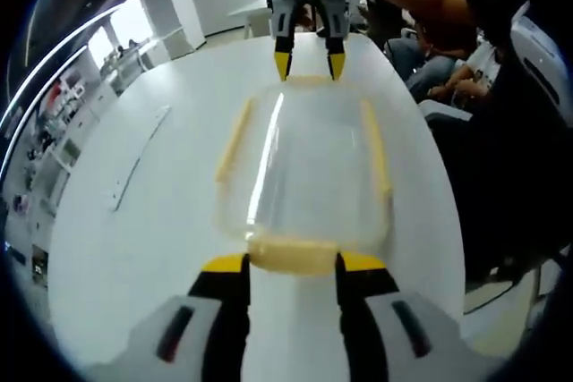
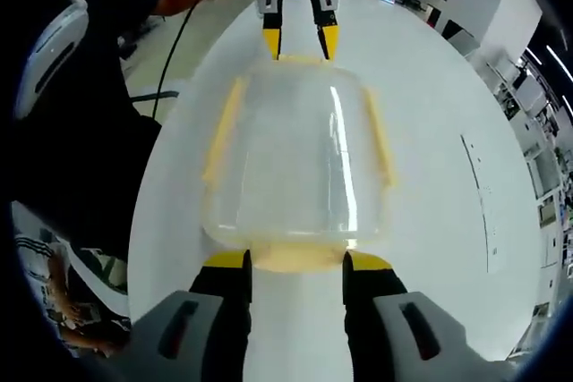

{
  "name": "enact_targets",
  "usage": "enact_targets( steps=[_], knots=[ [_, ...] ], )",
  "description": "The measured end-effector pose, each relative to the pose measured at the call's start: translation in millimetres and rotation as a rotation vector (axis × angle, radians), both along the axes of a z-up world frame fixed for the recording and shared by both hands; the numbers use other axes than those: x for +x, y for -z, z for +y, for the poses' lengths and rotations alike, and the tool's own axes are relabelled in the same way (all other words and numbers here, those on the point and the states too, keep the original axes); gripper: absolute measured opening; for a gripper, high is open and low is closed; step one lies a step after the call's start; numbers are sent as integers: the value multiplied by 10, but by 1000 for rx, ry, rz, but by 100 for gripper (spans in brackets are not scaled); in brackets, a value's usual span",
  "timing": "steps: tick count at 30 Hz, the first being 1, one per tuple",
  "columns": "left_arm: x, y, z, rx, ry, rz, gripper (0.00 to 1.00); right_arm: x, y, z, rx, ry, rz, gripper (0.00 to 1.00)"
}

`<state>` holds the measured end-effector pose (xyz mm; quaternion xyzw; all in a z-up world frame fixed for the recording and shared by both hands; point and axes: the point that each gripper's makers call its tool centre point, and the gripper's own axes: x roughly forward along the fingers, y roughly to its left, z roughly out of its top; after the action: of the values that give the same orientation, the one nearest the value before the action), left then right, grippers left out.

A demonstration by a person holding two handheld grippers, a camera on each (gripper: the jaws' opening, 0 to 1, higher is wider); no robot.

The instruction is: Snap each plastic latch of the storage box into its locked position after aligning the lid with the box until every specified latch is closed and the lid sits flush.

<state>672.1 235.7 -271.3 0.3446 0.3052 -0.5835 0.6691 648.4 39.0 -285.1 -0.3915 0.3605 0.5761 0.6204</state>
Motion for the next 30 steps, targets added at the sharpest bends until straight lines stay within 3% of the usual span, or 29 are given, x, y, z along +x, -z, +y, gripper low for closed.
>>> enact_targets(
  steps=[14, 19, 24, 30],
  knots=[
    [-14, -3, -17, -4, 4, -8, 37, 1, 2, -7, 4, 10, 17, 40],
    [-11, -11, -9, -31, -4, -5, 37, 1, 13, -8, 10, 7, 10, 40],
    [-22, -68, 31, -107, -51, 49, 37, -4, -23, -42, 34, -19, -17, 40],
    [-28, -174, 91, -106, -63, 49, 36, -20, -116, -109, 33, -33, -33, 37]
  ],
)
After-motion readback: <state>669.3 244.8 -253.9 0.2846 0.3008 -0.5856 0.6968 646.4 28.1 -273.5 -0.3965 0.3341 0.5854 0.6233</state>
